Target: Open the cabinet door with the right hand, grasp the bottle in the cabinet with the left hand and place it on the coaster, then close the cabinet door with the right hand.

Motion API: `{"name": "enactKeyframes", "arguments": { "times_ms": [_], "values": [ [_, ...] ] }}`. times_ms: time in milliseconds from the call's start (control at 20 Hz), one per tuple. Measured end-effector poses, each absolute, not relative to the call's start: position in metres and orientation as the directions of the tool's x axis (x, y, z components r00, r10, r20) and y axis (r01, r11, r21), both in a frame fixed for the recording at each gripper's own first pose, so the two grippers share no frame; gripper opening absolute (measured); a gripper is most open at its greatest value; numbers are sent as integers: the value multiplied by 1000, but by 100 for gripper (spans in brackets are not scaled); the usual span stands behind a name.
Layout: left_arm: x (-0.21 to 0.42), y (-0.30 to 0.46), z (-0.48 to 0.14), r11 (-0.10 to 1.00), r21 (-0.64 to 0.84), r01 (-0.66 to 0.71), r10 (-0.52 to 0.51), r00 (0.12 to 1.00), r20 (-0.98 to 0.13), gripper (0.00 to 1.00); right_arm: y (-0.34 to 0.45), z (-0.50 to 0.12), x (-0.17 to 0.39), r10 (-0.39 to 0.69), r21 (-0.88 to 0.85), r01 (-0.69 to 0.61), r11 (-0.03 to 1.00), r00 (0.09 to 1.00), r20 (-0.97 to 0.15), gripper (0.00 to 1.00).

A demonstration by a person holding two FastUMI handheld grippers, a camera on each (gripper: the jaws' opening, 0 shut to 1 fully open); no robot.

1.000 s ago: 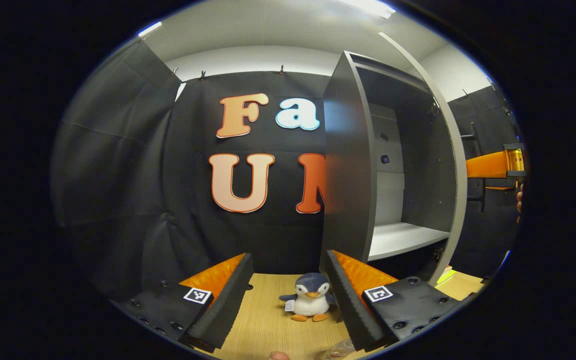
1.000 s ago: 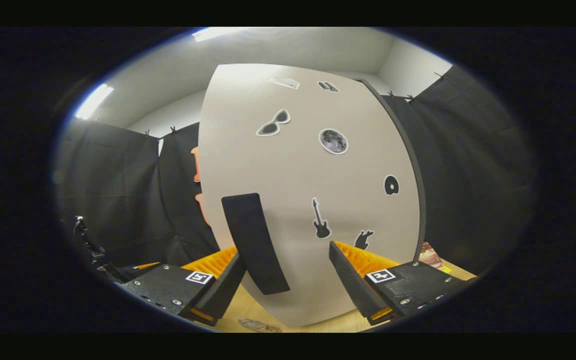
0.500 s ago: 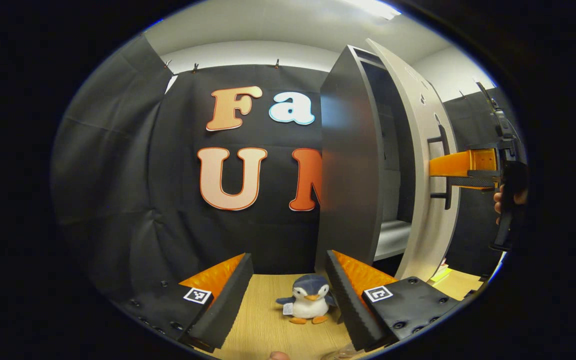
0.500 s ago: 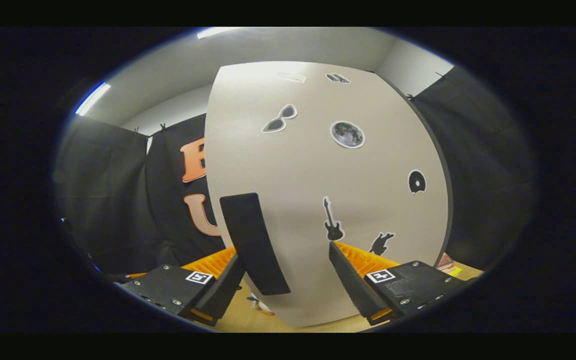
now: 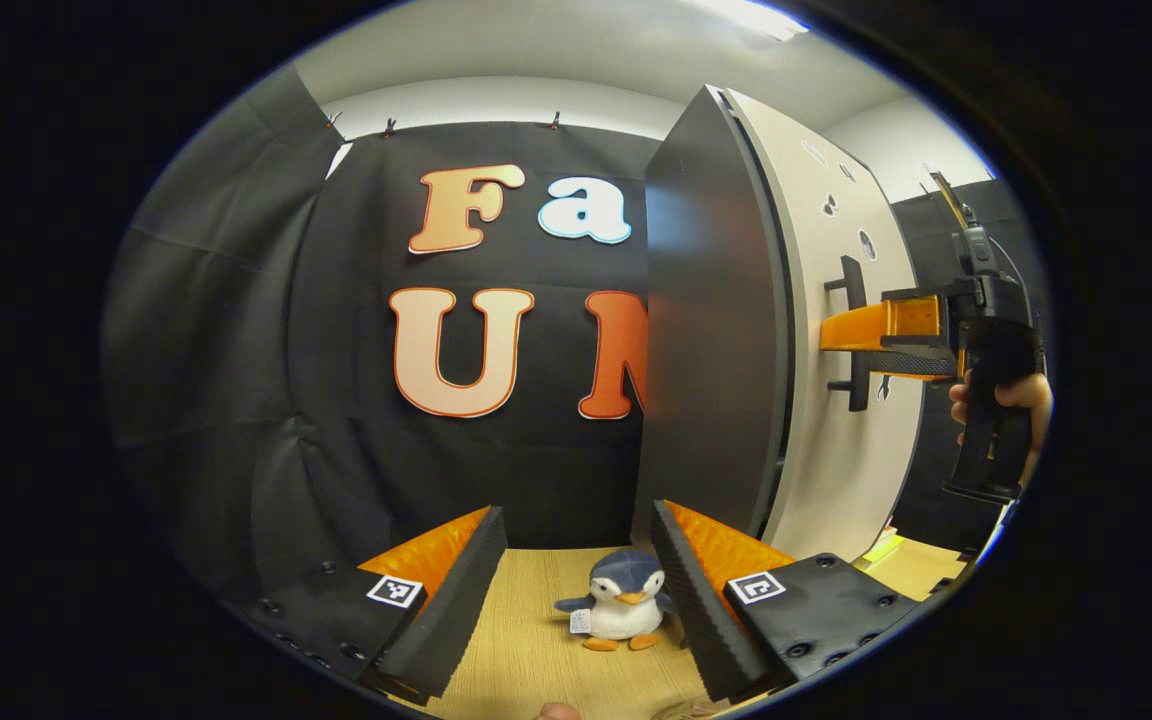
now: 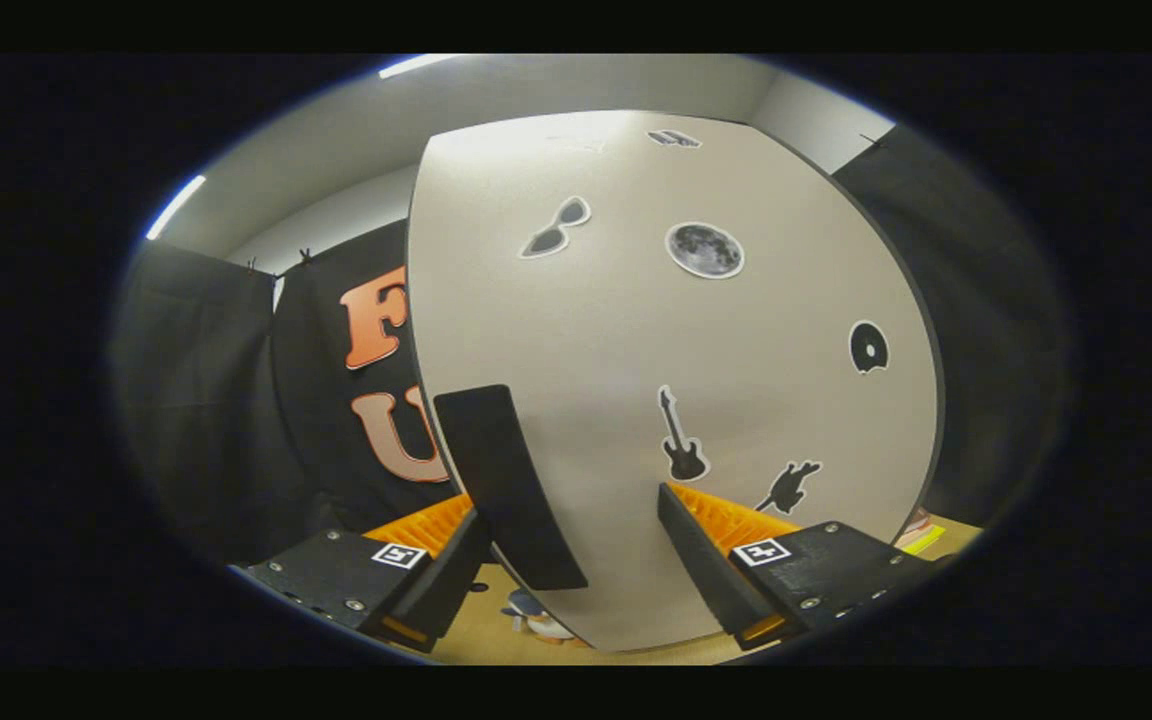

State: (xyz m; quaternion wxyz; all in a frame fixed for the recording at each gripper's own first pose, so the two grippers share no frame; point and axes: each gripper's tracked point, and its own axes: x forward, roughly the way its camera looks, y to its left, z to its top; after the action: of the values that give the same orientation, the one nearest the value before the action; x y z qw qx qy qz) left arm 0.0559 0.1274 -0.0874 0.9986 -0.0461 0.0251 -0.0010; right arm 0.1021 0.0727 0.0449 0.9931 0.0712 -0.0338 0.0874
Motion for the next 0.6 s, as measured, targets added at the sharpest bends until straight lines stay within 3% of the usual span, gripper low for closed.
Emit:
{"name": "enactKeyframes", "arguments": {
  "times_ms": [600],
  "values": [
    [62,133,-93,994,-107,0,-7,998,-67,95,73,39,108,147,141,-152,978,988,48,96]
  ]
}}
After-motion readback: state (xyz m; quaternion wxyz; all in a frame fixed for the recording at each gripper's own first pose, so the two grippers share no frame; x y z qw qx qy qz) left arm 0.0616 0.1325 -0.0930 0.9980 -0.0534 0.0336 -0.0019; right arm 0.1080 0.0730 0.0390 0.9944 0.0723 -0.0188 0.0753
